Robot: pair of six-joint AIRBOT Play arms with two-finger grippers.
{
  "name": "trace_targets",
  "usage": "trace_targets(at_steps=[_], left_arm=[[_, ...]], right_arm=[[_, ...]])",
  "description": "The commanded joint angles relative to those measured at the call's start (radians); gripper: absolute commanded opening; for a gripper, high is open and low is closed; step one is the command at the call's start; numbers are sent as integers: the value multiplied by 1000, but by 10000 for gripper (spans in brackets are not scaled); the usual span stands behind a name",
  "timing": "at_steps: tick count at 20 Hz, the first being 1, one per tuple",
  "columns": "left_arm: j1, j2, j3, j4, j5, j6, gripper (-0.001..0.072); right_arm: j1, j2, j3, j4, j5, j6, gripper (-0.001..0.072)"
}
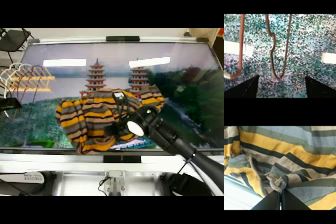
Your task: Fold the shirts.
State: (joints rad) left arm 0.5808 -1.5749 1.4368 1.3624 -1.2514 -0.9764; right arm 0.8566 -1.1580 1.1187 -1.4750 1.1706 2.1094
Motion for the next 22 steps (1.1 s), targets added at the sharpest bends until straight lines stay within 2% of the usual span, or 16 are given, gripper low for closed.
trace_targets(at_steps=[1,9,10,11,12,15,18,20,21,22], left_arm=[[-4,-88,19,-9,40,79,682],[-11,-179,21,-14,34,93,679],[-16,-191,21,-18,30,93,672],[-24,-197,21,-21,31,93,613],[-34,-199,21,-21,35,94,584],[-51,-203,21,-19,35,91,583],[-51,-211,21,-16,20,81,443],[-51,-211,21,-4,20,82,246],[-51,-211,21,0,20,82,125],[-51,-209,23,0,17,82,46]], right_arm=[[0,-5,1,2,0,12,62],[0,-31,1,2,-1,34,62],[0,-31,1,2,0,34,62],[0,-31,1,2,0,34,62],[0,-31,1,2,0,34,62],[0,-31,1,0,-1,34,62],[0,-31,1,0,-1,34,62],[0,-31,1,0,-1,33,62],[0,-31,1,-2,-1,33,62],[0,-31,1,-5,-1,33,62]])
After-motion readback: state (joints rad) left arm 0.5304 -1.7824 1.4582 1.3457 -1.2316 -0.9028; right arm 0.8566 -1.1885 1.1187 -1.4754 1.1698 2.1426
